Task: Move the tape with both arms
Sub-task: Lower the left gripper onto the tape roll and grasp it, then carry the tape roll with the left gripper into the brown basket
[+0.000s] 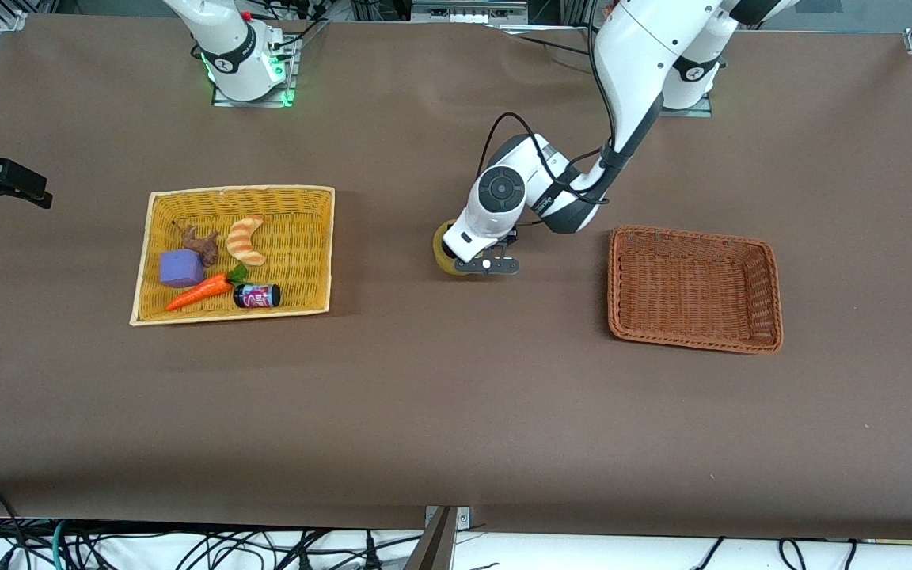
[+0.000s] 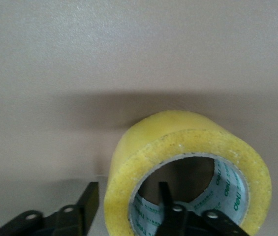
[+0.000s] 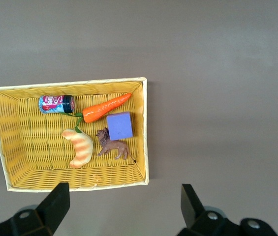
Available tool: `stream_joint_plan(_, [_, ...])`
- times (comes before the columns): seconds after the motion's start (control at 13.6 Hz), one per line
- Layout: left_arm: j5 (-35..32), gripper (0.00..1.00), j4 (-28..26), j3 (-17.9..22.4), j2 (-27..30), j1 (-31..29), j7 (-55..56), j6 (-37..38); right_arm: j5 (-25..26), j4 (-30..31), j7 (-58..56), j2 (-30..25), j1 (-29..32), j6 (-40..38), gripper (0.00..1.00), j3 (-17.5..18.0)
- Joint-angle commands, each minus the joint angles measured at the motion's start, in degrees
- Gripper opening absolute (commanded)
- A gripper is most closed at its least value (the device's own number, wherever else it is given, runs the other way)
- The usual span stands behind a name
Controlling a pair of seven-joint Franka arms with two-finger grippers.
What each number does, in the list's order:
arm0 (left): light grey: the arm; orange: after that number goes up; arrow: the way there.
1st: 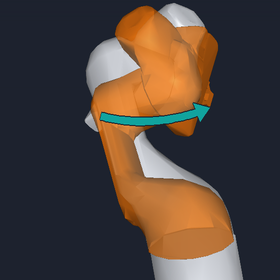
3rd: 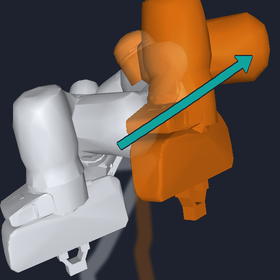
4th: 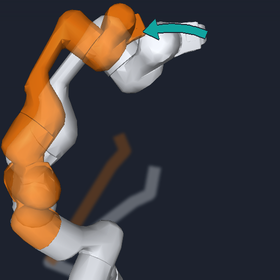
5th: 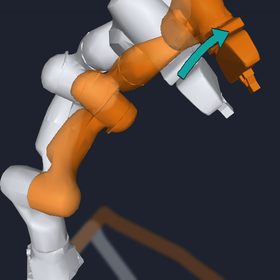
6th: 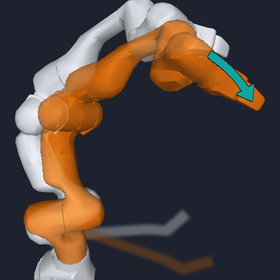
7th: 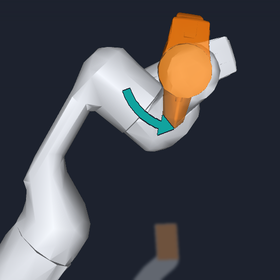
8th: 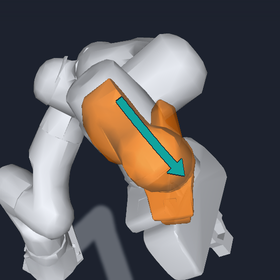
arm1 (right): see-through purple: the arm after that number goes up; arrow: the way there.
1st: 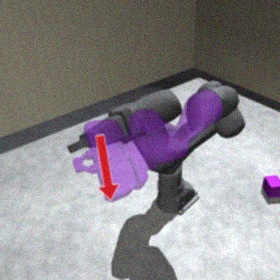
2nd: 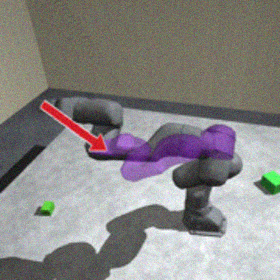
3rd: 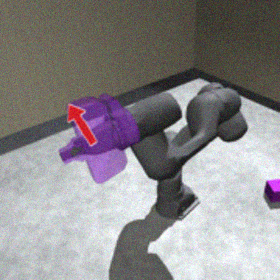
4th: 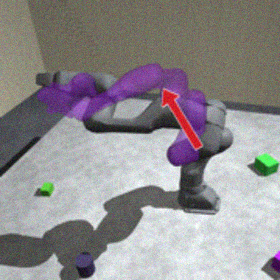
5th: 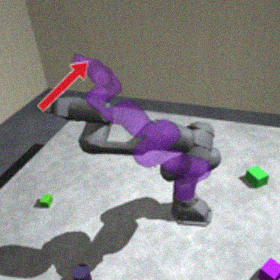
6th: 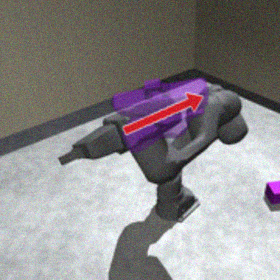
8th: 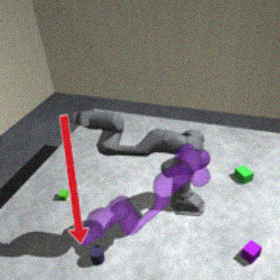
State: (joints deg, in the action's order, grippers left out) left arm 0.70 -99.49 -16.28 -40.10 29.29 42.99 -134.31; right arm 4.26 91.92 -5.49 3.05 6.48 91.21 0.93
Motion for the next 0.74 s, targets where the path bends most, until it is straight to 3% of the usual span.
stream_joint_plan(0.0, [-1.4,0.00,-0.2,0.5,1.3,0.1,-0.3,0.4,-1.0,0.3,0.5,-0.4,0.4,0.4,1.00,0.1])
stream_joint_plan(0.37, [-0.9,0.00,-0.3,0.5,7.3,-3.9,-0.8,5.3,-1.0,0.3,0.5,-0.4,0.4,0.4,1.00,0.1])
stream_joint_plan(0.66, [-0.4,0.00,-2.9,0.6,14.2,-12.0,-16.1,11.9,-1.0,0.3,0.6,-0.4,0.4,0.5,1.00,0.1])
